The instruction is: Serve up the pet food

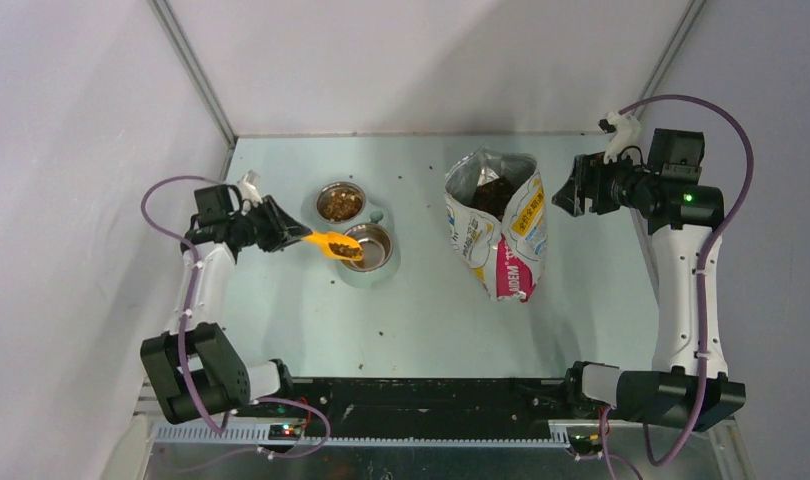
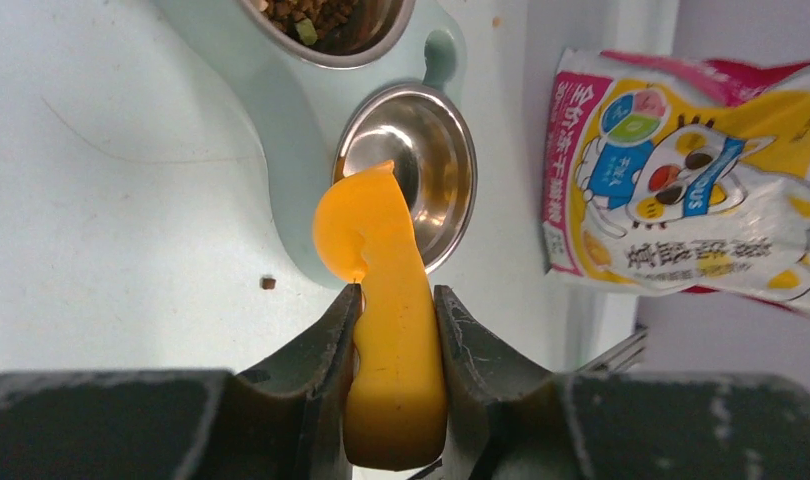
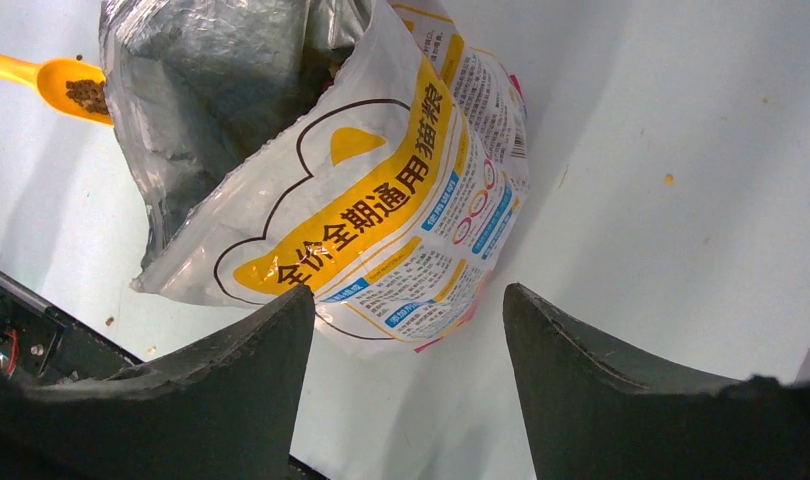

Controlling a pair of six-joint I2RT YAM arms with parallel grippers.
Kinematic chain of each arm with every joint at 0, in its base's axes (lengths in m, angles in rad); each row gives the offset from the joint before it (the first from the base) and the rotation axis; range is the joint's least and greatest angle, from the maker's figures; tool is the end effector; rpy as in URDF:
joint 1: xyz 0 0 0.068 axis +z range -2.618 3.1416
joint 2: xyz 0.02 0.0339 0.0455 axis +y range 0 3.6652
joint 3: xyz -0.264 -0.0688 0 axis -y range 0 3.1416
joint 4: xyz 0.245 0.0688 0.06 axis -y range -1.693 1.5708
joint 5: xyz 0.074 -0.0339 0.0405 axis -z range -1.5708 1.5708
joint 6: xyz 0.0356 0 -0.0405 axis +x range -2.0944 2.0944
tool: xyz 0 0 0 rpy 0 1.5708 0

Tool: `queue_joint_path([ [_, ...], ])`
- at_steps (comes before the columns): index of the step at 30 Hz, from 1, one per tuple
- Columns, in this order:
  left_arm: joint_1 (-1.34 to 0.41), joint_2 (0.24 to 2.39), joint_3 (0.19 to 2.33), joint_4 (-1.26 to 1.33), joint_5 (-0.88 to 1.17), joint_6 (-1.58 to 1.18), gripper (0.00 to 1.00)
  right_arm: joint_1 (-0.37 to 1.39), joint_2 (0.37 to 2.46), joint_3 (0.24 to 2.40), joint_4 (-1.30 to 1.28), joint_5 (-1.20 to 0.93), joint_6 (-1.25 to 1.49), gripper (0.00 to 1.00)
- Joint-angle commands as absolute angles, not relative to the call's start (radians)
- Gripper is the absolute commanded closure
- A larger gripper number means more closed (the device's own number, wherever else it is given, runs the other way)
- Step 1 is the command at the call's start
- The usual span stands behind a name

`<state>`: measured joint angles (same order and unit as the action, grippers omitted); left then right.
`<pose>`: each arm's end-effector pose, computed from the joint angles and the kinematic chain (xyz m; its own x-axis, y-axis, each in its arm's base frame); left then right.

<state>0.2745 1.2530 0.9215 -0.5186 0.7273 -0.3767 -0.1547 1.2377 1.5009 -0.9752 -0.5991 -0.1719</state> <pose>0.2519 0.0464 0.2657 -0.7534 -0.4976 -0.4299 -0.0616 0.7043 -0.7073 0.2332 -0.0161 0.4171 -0.5856 -0.0516 -0.8089 -0.4006 0.8860 0.2335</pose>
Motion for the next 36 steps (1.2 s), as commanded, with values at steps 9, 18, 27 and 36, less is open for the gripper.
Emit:
queue_joint_path([
  [9,-0.005,1.326,1.143,-0.676,0.443,-0.060,1.00,-0.161,1.214,1.512,-0.930,-0.617,-0.152,0.28],
  [18,-0.066,1.381,1.270,-0.737,0.385,0.011,1.00,-0.164,1.213,1.514,-0.930,-0.611,-0.156,0.27],
  [27,-0.079,1.369,1.318,-0.777,0.312,0.144,1.00,-0.167,1.236,1.531,-0.927,-0.618,-0.149,0.28],
  [36,-0.089,1.388,1.526,-0.768,0.492,0.046,1.00,-0.166,1.255,1.559,-0.939,-0.614,-0.152,0.28],
])
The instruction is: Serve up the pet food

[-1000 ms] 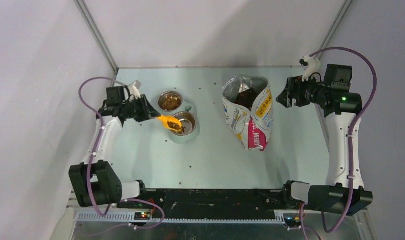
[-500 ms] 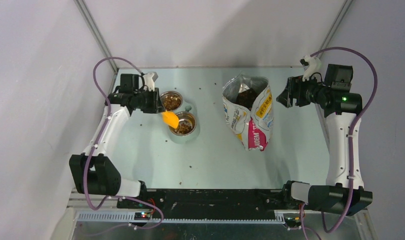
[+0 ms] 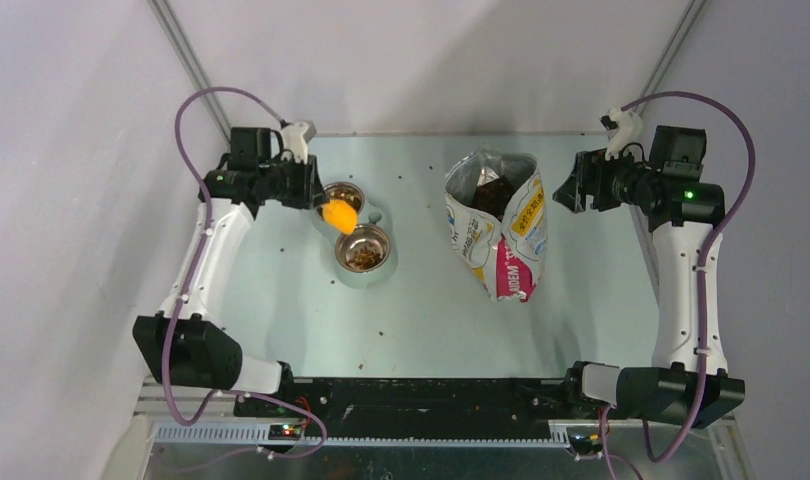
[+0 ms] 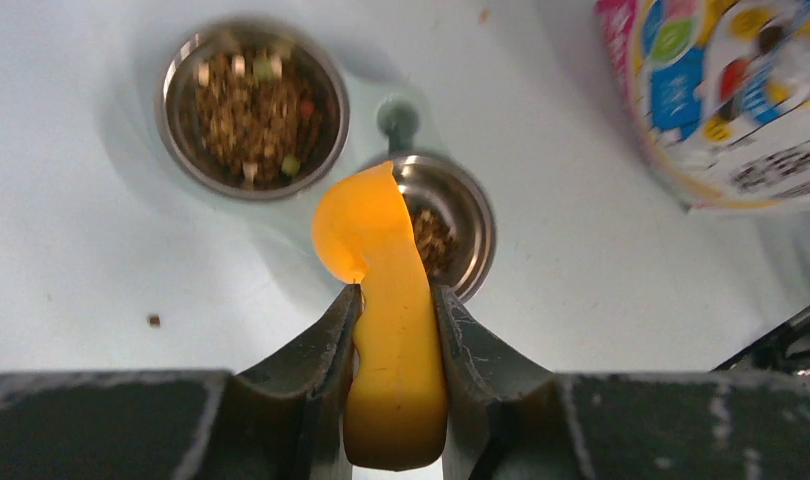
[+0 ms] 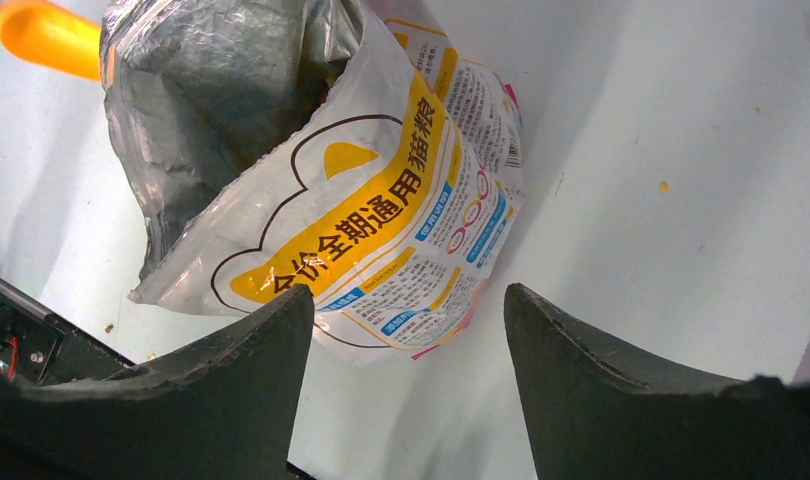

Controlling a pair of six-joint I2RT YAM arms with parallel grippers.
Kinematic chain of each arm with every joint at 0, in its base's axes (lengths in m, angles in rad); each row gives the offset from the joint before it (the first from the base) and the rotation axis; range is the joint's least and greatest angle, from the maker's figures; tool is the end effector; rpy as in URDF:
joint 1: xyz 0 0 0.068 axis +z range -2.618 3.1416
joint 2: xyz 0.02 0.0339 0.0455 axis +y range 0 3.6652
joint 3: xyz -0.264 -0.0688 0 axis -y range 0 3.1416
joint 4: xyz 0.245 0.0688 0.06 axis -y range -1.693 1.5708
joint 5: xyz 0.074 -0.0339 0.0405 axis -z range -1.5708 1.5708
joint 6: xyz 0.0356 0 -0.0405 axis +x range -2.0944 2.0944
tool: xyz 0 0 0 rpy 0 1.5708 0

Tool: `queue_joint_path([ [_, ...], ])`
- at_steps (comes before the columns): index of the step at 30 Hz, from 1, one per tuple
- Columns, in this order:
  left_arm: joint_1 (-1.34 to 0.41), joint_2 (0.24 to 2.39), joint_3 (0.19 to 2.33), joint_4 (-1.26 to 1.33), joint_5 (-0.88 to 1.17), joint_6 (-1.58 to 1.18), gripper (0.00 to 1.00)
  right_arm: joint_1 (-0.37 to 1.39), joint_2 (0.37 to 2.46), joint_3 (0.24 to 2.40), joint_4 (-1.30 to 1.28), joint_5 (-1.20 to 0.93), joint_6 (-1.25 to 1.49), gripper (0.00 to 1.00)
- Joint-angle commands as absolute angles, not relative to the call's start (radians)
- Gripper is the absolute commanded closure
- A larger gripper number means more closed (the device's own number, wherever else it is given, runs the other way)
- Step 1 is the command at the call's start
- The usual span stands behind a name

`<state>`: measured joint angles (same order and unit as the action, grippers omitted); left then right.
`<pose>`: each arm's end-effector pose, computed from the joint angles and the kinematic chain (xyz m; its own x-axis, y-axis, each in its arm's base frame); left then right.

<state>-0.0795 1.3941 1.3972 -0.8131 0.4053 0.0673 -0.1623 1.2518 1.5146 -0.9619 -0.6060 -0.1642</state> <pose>0.2900 -0.0372 0.3569 -0.6972 0.1175 -0.7071 0.3918 0.8886 -0.2386 0.2374 -0.0183 0.4193 -0.5779 -0.0415 -0.8150 -0.3972 0.8867 0.2365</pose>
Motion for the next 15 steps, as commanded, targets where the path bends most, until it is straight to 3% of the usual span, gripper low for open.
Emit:
queue_joint_path([
  [1,-0.097,1.389,1.544,-0.755,0.493,0.039,1.00,-0.166,1.255,1.559,-0.939,-0.614,-0.151,0.28],
  [9,-0.263,1.408,1.768,-0.656,0.465,0.030,1.00,-0.167,1.249,1.576,-0.948,-0.595,-0.150,0.28],
  [15,-0.422,1.490,1.938,-0.585,0.576,-0.044,1.00,-0.167,1.244,1.578,-0.953,-0.588,-0.138,0.28],
])
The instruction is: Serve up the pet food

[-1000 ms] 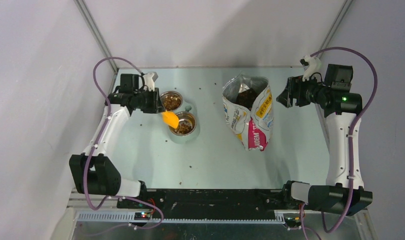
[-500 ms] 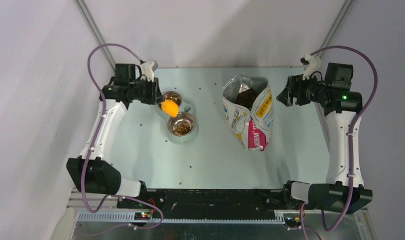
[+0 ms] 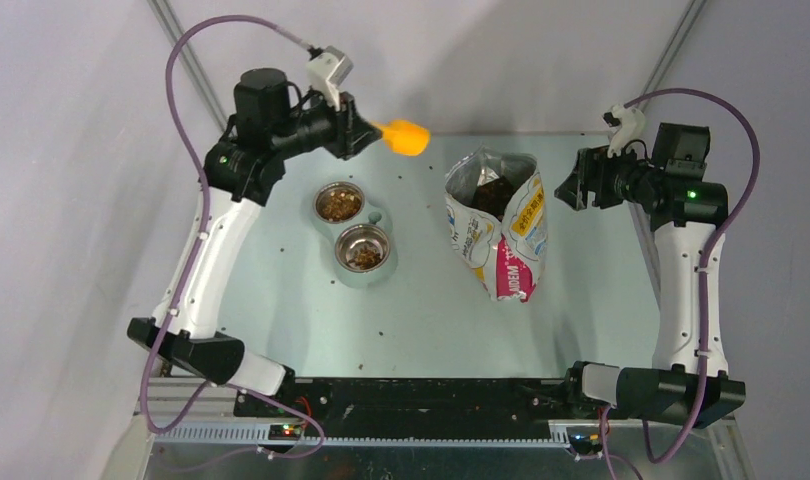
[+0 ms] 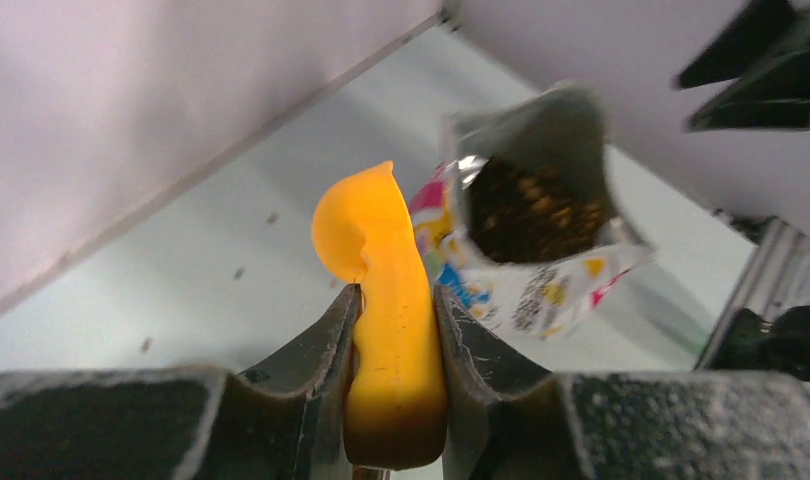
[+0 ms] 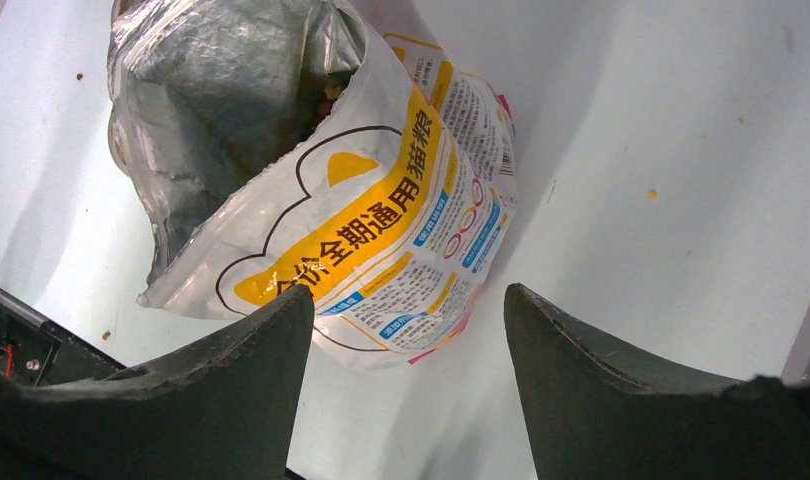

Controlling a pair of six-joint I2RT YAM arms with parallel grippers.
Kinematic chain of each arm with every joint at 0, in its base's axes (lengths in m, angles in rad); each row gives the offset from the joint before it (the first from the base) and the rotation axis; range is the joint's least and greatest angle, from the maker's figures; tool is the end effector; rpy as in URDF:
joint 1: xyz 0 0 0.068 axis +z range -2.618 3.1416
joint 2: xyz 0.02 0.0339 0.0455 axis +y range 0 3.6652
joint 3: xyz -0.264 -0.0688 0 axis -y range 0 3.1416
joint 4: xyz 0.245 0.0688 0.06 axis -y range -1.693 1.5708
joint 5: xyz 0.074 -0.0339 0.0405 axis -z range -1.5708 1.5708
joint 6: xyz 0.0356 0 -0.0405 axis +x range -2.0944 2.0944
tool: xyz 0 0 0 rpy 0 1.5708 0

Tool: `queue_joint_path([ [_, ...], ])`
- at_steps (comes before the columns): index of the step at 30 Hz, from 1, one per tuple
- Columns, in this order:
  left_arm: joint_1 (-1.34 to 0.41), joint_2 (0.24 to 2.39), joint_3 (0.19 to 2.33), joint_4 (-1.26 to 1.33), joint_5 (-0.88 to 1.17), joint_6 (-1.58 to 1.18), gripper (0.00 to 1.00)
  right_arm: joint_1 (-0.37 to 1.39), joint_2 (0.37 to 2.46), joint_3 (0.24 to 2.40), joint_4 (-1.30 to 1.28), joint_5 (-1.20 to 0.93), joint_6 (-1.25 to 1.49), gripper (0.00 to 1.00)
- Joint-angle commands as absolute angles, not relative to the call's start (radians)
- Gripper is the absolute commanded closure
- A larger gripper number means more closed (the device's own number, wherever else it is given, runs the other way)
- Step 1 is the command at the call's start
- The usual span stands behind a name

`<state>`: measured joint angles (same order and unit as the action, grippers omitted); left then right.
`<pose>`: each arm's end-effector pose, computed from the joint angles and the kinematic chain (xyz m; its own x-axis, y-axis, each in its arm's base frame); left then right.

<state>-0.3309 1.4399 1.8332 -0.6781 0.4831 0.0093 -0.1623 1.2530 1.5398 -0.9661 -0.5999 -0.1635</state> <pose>0.2690 -0.1099 0.4949 -0.2591 0.0977 -0.9609 0.7118 0.6918 -0.1216 0.2361 -0.0183 0.4262 -0.5629 -0.0440 -0.8254 -0.3970 0.8902 0.2233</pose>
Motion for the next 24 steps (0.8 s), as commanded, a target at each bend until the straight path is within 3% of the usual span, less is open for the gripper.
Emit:
queue_joint_path([
  [1,-0.466,1.513,1.951,-0.588,0.576,-0.032,1.00,-0.167,1.244,1.576,-0.955,-0.589,-0.136,0.28],
  [11,-0.679,1.668,2.040,-0.686,0.407,0.068,1.00,-0.167,1.225,1.555,-0.955,-0.601,-0.124,0.28],
  [19,-0.774,1.776,2.041,-0.665,0.253,-0.009,1.00,-0.166,1.187,1.514,-0.961,-0.627,-0.112,0.28],
  [24,-0.881,1.847,2.039,-0.638,-0.092,-0.102,1.00,-0.166,1.164,1.486,-0.964,-0.648,-0.090,0.28],
])
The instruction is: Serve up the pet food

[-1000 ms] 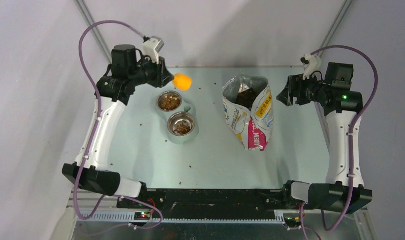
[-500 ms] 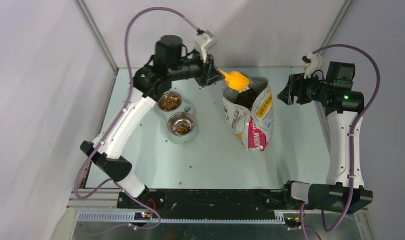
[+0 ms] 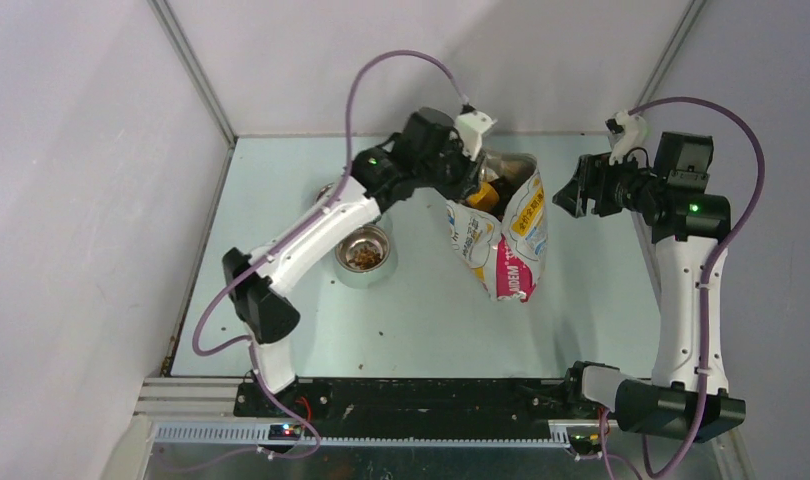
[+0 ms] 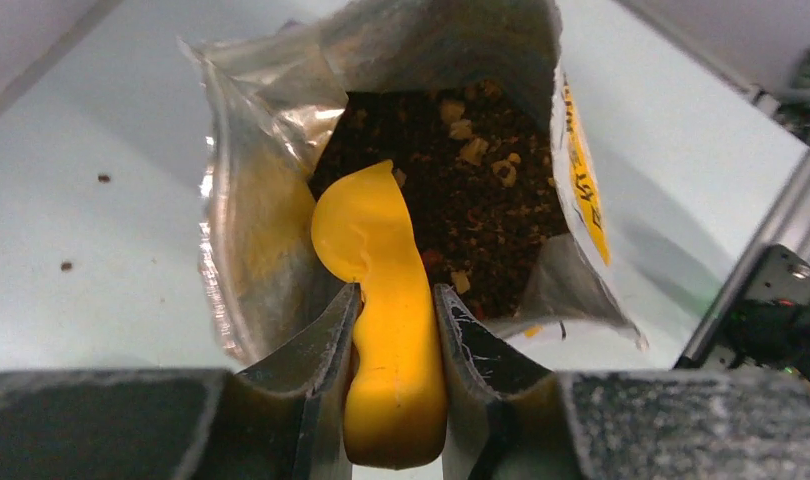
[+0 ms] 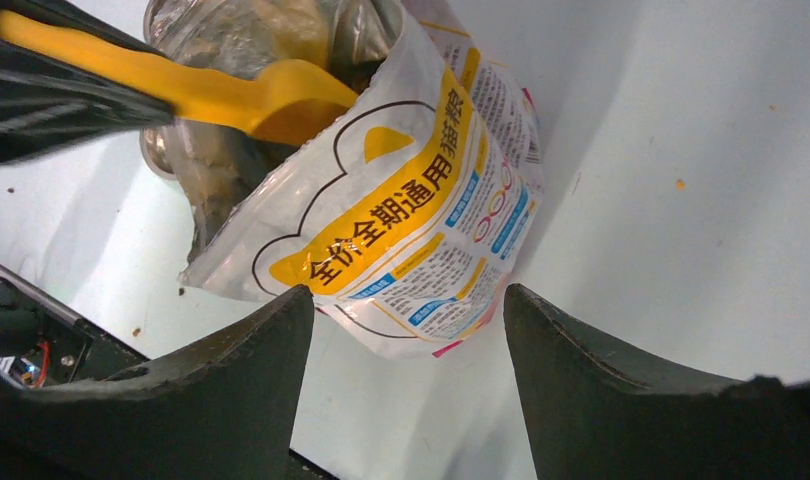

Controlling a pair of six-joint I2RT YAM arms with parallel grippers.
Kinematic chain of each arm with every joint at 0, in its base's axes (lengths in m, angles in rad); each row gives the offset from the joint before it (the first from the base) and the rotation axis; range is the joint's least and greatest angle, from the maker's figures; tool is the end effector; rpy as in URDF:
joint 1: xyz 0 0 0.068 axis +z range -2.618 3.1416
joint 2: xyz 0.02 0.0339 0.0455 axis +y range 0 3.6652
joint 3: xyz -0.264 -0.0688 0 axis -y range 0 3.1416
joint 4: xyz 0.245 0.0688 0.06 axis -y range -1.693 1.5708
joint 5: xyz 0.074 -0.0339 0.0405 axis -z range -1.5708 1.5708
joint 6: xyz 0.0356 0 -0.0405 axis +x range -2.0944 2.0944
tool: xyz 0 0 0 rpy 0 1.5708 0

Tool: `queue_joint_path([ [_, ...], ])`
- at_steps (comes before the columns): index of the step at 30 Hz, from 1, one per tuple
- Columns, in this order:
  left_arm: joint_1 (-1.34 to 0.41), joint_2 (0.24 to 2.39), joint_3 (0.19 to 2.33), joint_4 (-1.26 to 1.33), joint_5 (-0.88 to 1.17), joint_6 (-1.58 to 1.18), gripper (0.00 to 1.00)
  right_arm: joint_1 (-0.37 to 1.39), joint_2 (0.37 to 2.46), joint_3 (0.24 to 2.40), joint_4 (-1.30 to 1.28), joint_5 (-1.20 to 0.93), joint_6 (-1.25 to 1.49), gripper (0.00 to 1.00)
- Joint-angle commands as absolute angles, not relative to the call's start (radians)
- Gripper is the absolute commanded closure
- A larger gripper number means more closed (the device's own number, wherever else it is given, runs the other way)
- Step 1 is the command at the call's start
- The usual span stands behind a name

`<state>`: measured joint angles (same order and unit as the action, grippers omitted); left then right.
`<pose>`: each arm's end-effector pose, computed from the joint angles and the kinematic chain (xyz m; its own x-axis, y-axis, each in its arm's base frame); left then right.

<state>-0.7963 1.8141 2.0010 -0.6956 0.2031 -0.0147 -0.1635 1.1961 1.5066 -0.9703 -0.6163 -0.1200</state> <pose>0.2804 -0.2968 0.4212 -0.3527 0.3399 -0.8718 0.8182 0.5641 -0.1111 0.2202 -0.0155 0.4280 -0.5624 -0.0062 -0.8268 -0.3879 0.8851 0.2572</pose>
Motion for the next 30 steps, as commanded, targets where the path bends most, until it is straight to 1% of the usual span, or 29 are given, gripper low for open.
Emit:
queue_joint_path([
  [1,-0.891,1.854,2.031,-0.636,-0.166,-0.115,1.00,-0.166,1.158,1.481,-0.965,-0.652,-0.087,0.28],
  [3,-0.912,1.873,2.019,-0.630,-0.232,-0.152,1.00,-0.166,1.149,1.470,-0.967,-0.660,-0.078,0.28],
  [5,-0.924,1.891,2.011,-0.632,-0.249,-0.173,1.00,-0.166,1.136,1.462,-0.968,-0.669,-0.068,0.28],
  [13,-0.937,1.965,1.970,-0.651,-0.272,-0.240,1.00,-0.167,1.081,1.439,-0.973,-0.685,-0.040,0.28],
  [21,-0.945,2.049,1.942,-0.644,-0.248,-0.243,1.00,-0.169,1.034,1.425,-1.000,-0.697,-0.031,0.28],
  [24,-0.951,2.070,1.918,-0.645,-0.179,-0.249,1.00,-0.170,1.024,1.406,-0.991,-0.705,-0.019,0.28],
  [25,-0.952,2.074,1.914,-0.646,-0.094,-0.259,1.00,-0.171,1.024,1.403,-0.989,-0.713,-0.010,0.28],
  [26,-0.952,2.085,1.910,-0.647,-0.051,-0.264,1.00,-0.172,1.025,1.396,-0.987,-0.717,-0.006,0.28],
  [27,-0.951,2.090,1.906,-0.647,0.054,-0.274,1.00,-0.174,1.027,1.394,-0.985,-0.725,-0.005,0.28],
  [29,-0.950,2.092,1.899,-0.635,0.163,-0.282,1.00,-0.178,1.031,1.392,-0.985,-0.733,0.017,0.28],
  [30,-0.947,2.092,1.902,-0.625,0.187,-0.281,1.00,-0.180,1.033,1.393,-0.985,-0.733,0.020,0.28],
])
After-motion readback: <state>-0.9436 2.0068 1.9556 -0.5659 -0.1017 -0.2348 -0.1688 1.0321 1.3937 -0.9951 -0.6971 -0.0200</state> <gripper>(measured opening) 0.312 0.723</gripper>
